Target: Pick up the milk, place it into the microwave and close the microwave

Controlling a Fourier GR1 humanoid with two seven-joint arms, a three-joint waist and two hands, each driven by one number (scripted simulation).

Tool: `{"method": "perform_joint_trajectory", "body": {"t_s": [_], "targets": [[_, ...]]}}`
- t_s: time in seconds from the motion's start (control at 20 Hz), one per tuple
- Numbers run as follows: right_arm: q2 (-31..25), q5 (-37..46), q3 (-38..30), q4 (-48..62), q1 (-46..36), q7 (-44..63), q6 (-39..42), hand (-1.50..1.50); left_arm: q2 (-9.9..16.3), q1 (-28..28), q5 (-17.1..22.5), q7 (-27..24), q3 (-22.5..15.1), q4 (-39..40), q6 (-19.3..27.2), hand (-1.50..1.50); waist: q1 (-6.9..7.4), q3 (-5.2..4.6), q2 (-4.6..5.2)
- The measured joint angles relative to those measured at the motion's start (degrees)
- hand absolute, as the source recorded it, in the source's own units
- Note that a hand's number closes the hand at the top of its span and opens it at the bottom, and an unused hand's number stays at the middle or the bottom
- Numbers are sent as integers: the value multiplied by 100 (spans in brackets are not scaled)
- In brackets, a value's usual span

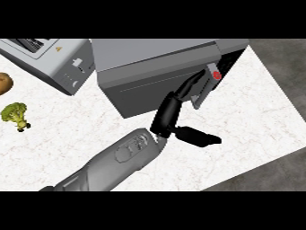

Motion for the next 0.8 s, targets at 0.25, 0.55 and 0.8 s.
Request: {"method": "perform_joint_trajectory", "body": {"t_s": [0.25,0.55,0.8], "targets": [[-127,-236,4,0,-185,129,65,-150,16,-191,251,-177,-18,168,99,-150,-105,3,41],[-264,-483,8,4,-369,284,107,-150,50,-239,507,-451,-112,253,188,-150,-202,2,59],[-388,-654,-46,54,-484,393,114,-150,61,-272,702,-648,-186,321,250,-150,-266,6,67]]}}
